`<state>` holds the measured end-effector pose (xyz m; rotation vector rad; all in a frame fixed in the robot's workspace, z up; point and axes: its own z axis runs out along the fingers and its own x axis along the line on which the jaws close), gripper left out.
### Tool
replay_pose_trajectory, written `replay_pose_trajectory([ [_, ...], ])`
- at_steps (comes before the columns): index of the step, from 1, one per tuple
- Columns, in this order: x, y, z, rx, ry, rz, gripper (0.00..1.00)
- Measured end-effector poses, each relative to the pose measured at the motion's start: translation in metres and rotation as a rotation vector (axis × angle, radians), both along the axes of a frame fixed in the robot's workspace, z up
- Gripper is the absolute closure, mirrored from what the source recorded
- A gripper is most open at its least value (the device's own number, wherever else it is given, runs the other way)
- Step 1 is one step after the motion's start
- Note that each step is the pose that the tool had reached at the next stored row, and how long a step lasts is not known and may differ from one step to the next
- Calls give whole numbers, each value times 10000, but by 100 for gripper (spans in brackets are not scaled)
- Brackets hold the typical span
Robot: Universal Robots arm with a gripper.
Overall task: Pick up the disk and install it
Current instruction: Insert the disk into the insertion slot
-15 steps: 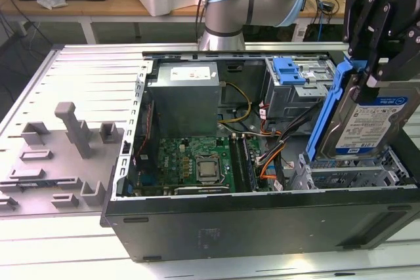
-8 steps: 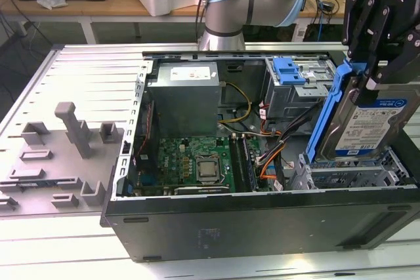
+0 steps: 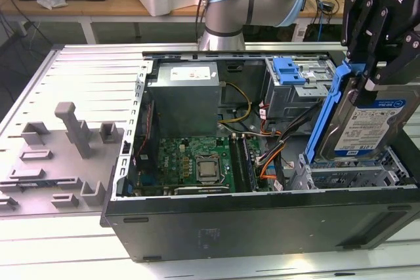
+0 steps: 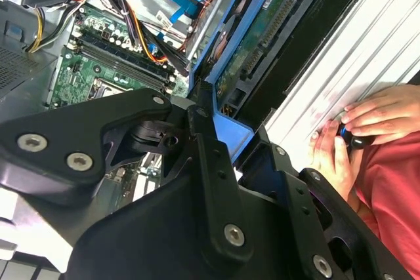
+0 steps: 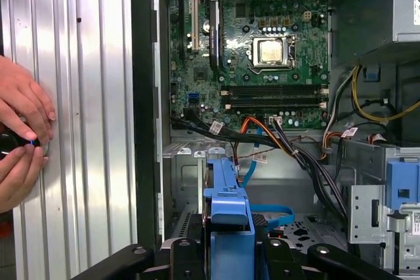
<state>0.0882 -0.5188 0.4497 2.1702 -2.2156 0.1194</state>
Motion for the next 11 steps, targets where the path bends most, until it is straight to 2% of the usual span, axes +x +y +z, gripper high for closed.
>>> replay_pose_trajectory([
  [11,0,-3,-38,-1,0,0,63],
])
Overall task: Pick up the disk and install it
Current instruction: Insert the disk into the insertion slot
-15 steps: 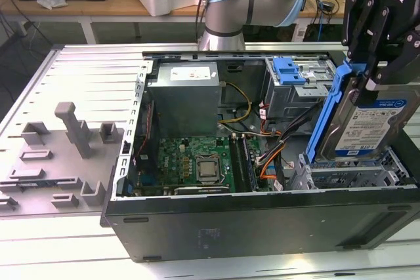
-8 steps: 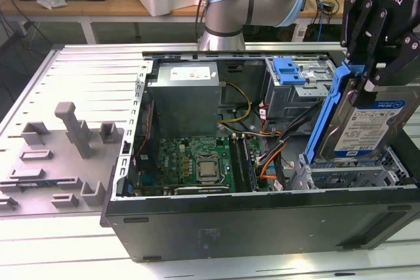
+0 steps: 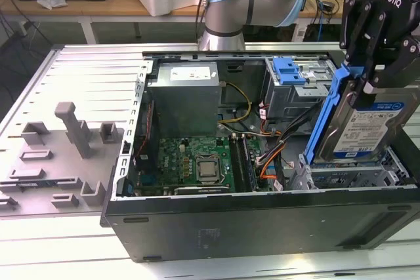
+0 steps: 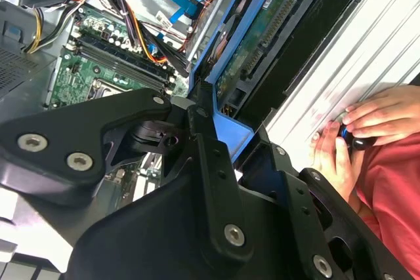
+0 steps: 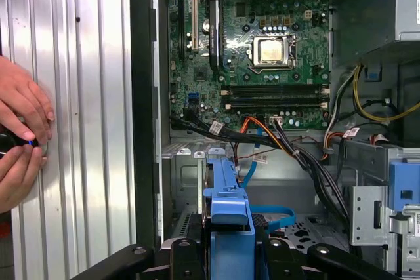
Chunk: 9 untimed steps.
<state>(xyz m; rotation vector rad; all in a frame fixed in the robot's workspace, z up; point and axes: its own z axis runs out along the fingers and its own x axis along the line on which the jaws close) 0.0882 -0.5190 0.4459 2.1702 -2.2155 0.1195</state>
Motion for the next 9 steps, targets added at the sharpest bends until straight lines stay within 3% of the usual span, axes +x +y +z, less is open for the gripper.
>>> replay_pose_trajectory([
  [9,0,-4,-16,0,0,0,63],
])
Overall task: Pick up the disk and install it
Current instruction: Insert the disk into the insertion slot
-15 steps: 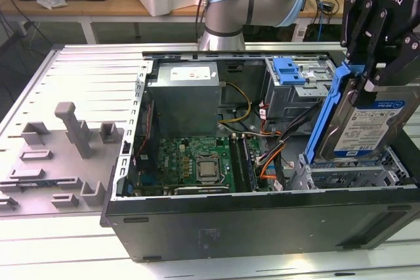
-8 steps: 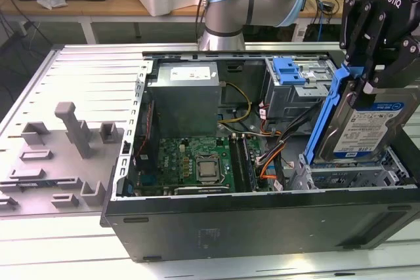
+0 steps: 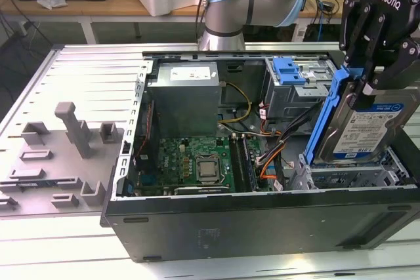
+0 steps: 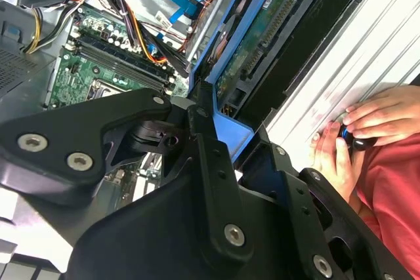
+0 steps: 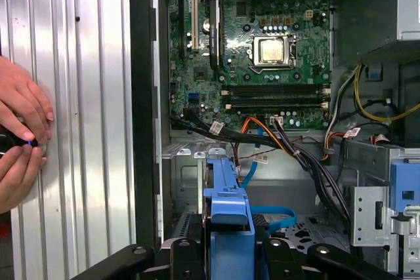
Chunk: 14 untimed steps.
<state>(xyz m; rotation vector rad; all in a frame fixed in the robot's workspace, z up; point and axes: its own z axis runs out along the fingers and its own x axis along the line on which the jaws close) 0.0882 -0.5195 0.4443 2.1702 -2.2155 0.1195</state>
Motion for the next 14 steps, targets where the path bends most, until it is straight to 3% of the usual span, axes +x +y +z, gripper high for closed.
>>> replay_pose_trajectory([
  [14,0,-1,-42,-1,0,0,63],
])
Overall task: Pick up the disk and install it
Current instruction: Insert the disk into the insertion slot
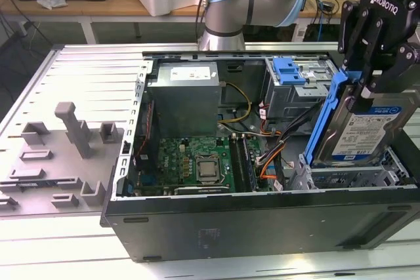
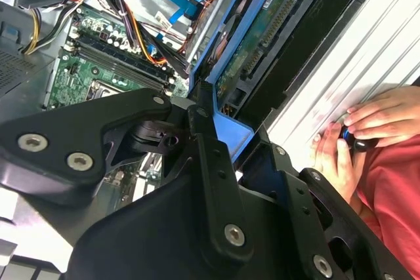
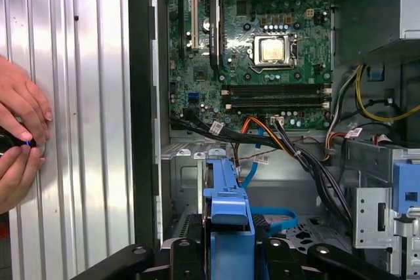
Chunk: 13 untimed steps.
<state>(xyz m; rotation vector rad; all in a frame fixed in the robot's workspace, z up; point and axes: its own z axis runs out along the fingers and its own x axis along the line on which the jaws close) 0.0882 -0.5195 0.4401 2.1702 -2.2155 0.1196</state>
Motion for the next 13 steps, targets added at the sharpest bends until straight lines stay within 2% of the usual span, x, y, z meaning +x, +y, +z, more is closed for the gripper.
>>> replay_pose_trajectory([
  [13,0,0,-43,0,0,0,63],
])
